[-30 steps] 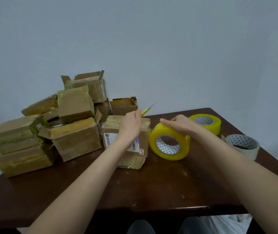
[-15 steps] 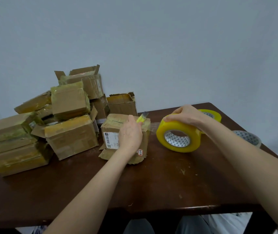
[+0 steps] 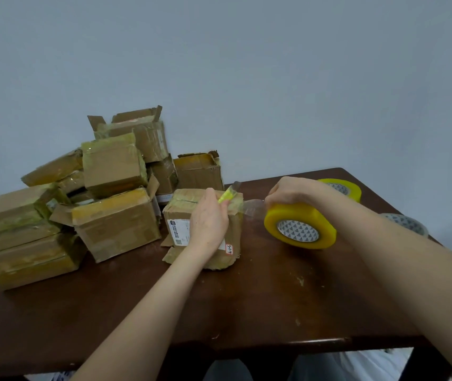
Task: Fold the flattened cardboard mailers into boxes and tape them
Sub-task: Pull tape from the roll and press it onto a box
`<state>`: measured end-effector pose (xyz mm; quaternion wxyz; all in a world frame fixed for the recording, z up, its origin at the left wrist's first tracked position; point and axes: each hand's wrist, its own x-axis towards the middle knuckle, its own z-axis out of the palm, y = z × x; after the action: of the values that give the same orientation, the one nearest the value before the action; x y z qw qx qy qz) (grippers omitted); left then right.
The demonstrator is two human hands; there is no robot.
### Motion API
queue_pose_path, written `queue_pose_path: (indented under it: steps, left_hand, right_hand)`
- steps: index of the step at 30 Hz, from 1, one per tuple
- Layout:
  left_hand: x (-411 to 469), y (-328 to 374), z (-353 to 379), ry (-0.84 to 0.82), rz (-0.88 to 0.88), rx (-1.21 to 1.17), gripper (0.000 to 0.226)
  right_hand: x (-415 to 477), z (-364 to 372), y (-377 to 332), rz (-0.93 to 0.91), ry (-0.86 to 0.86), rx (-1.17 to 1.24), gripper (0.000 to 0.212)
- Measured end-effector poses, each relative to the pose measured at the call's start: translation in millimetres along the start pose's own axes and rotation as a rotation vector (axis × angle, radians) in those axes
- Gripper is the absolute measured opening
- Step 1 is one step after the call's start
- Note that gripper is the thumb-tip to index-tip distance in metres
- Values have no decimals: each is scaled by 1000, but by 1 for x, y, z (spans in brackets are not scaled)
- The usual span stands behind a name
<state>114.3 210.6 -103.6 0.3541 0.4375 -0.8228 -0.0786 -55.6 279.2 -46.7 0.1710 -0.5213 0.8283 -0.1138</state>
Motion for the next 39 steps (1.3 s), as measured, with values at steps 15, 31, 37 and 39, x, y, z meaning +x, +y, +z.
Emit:
queue_pose_path:
  steps: [15, 31, 37, 39]
  left_hand:
    - [-23, 24, -10, 105, 354, 224, 20]
    - [-14, 34, 19, -51, 253, 264, 21]
    - [-7, 33, 22, -122, 258, 271, 16]
    - [-6, 35, 22, -140, 256, 266, 16]
  right_hand:
    - [4, 13, -1, 148, 198, 14, 41]
    - [9, 20, -1, 134, 272, -19, 34]
    - [11, 20, 0, 125, 279, -37, 37]
    - [11, 22, -1, 122, 284, -44, 38]
